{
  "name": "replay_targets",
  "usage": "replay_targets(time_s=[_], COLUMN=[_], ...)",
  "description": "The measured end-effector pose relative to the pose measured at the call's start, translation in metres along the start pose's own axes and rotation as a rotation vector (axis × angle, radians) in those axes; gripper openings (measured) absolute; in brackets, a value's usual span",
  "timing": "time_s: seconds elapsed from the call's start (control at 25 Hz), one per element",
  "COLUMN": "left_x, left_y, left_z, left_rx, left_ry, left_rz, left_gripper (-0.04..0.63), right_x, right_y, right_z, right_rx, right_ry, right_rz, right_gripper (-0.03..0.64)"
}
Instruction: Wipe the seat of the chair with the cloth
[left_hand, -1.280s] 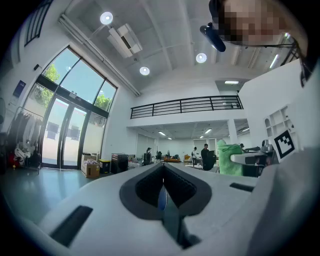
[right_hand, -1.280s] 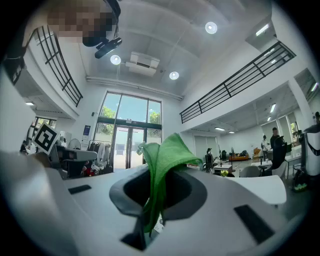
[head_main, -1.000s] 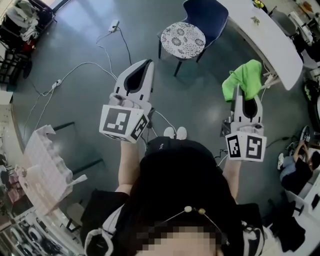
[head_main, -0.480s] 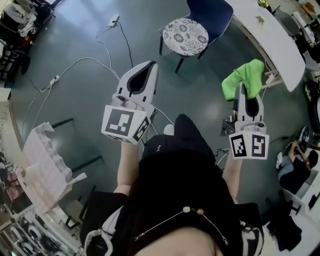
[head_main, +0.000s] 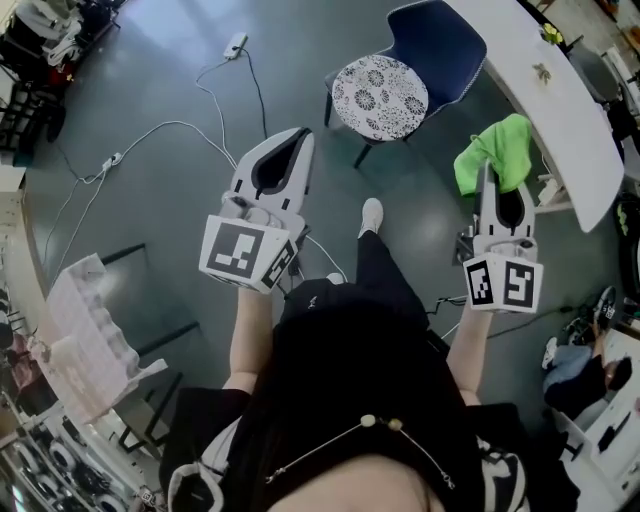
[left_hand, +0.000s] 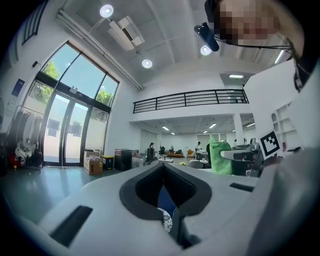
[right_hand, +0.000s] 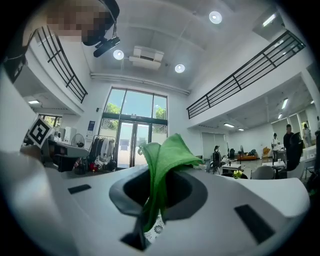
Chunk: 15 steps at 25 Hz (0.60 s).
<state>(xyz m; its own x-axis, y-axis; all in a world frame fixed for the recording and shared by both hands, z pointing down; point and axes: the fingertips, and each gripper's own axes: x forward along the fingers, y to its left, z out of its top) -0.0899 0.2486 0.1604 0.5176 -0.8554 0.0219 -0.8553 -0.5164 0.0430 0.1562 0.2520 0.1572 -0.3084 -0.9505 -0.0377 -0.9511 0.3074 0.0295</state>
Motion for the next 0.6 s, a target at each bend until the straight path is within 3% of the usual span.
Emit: replay_targets(time_s=[0.32,0.6], left_x=[0.141,0.186], left_y=[0.038,0.075], left_z=[-0.016,-0.055], left_rx=[-0.002,-0.106], left_ry=[0.035,0.134], left_rz=[0.022,0.081], left_gripper=[0.006,0.006], right_x=[0.152,0.258], right_y=[-0.08,-0.077], right_z=[-0.052,-0.107], right_rx=[-0.15,-0.284], right_ry=[0.161,0.277], right_rz=[0.082,0.233], right_gripper=[0.054,0.054])
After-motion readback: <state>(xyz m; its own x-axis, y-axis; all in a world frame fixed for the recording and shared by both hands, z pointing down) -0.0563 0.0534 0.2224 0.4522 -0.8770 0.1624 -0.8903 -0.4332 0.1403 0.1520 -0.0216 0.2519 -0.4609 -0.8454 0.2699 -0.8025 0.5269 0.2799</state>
